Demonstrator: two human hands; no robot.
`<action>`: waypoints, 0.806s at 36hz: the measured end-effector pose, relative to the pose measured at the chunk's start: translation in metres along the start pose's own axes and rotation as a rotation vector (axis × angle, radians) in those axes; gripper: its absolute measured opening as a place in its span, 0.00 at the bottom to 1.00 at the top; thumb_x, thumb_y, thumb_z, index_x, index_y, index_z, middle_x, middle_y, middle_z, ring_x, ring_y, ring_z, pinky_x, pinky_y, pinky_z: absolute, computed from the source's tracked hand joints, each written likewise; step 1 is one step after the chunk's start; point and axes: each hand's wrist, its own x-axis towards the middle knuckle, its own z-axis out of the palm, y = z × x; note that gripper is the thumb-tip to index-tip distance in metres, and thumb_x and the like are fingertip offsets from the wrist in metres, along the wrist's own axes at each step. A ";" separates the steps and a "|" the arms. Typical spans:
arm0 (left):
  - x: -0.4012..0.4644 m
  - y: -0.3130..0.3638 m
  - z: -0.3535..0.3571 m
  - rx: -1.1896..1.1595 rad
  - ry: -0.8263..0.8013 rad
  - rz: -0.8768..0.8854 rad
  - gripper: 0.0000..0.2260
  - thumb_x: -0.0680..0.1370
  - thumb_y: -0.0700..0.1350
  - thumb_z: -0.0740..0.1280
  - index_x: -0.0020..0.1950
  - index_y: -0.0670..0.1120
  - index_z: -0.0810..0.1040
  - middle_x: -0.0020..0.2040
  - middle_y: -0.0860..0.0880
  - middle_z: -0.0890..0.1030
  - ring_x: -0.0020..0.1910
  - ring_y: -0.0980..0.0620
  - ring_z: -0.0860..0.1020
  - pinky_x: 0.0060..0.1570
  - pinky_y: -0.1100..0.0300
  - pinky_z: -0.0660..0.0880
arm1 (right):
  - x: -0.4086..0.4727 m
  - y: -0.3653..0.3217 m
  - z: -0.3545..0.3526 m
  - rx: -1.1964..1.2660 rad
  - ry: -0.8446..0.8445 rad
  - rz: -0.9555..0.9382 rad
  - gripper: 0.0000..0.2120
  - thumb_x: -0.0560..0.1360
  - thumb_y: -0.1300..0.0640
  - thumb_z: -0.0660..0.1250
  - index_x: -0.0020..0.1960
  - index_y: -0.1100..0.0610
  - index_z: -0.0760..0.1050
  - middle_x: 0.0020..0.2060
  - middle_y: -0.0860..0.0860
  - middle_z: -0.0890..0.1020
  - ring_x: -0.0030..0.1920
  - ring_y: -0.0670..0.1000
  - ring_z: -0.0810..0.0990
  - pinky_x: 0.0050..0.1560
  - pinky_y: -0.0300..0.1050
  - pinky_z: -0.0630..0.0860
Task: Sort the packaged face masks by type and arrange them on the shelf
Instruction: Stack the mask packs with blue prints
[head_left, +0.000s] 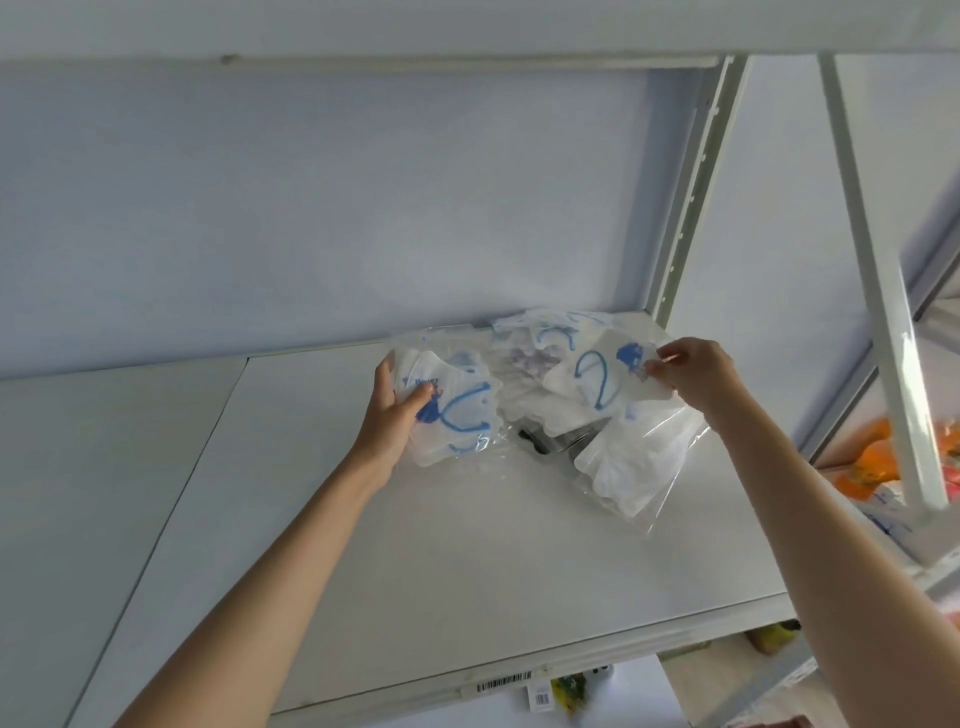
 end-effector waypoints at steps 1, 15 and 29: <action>-0.001 0.001 0.001 -0.005 -0.002 0.006 0.18 0.80 0.35 0.62 0.66 0.50 0.64 0.43 0.49 0.77 0.39 0.55 0.75 0.42 0.68 0.73 | -0.003 -0.006 0.003 0.051 0.016 -0.035 0.14 0.73 0.58 0.71 0.56 0.61 0.79 0.44 0.55 0.79 0.38 0.53 0.74 0.33 0.39 0.70; -0.004 0.008 -0.004 0.025 -0.050 -0.006 0.25 0.80 0.39 0.64 0.74 0.51 0.60 0.50 0.52 0.79 0.48 0.55 0.79 0.57 0.58 0.74 | -0.042 -0.107 0.031 -0.432 -0.502 -0.595 0.09 0.69 0.55 0.75 0.49 0.51 0.83 0.38 0.45 0.81 0.40 0.45 0.78 0.41 0.31 0.70; -0.018 0.007 -0.008 0.062 -0.136 -0.004 0.32 0.76 0.35 0.69 0.75 0.48 0.56 0.62 0.42 0.76 0.51 0.54 0.80 0.41 0.62 0.80 | -0.057 -0.101 0.106 -0.354 0.007 -0.778 0.30 0.70 0.45 0.72 0.67 0.54 0.68 0.63 0.51 0.72 0.63 0.52 0.68 0.63 0.47 0.64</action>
